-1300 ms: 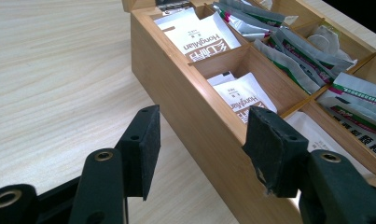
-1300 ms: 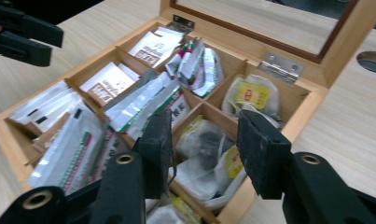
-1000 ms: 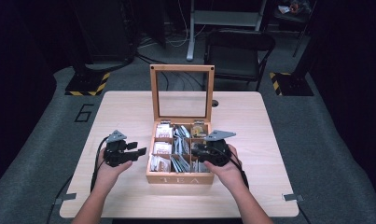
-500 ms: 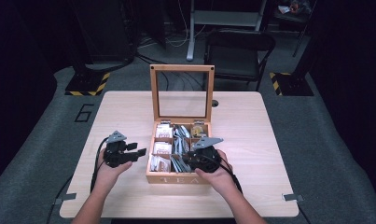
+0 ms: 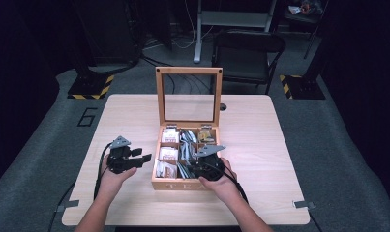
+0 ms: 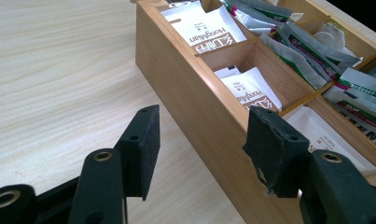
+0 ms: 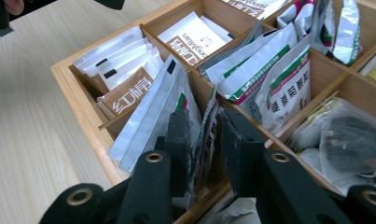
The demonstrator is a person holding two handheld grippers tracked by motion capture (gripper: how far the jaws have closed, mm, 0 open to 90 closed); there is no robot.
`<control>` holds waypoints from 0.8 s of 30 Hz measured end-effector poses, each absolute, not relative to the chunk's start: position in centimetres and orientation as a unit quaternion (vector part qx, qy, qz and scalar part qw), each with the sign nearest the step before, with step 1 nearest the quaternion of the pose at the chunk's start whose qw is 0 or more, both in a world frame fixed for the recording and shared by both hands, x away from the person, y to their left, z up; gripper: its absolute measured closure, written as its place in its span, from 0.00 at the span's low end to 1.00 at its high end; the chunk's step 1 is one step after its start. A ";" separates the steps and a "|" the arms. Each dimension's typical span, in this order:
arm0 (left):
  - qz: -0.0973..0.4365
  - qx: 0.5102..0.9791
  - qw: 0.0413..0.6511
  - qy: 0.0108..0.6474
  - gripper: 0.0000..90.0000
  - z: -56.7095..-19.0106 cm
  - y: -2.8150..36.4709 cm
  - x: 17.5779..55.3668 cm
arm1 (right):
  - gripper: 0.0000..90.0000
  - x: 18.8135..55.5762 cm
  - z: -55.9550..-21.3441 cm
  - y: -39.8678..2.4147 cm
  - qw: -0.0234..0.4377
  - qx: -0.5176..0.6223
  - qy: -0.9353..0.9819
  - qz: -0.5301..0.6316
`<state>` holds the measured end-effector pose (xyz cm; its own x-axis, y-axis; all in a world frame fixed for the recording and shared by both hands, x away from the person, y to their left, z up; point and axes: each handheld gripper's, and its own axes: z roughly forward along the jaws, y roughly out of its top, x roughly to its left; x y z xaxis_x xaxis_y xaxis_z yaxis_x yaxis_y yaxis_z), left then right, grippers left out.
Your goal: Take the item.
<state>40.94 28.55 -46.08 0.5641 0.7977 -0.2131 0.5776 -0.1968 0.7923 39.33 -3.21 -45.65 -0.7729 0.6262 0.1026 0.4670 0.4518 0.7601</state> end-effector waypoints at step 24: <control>0.123 0.762 0.448 0.451 0.50 -46.1 28.5 40.9 | 0.86 39.8 -46.7 -1.6 0.109 0.321 0.862 0.378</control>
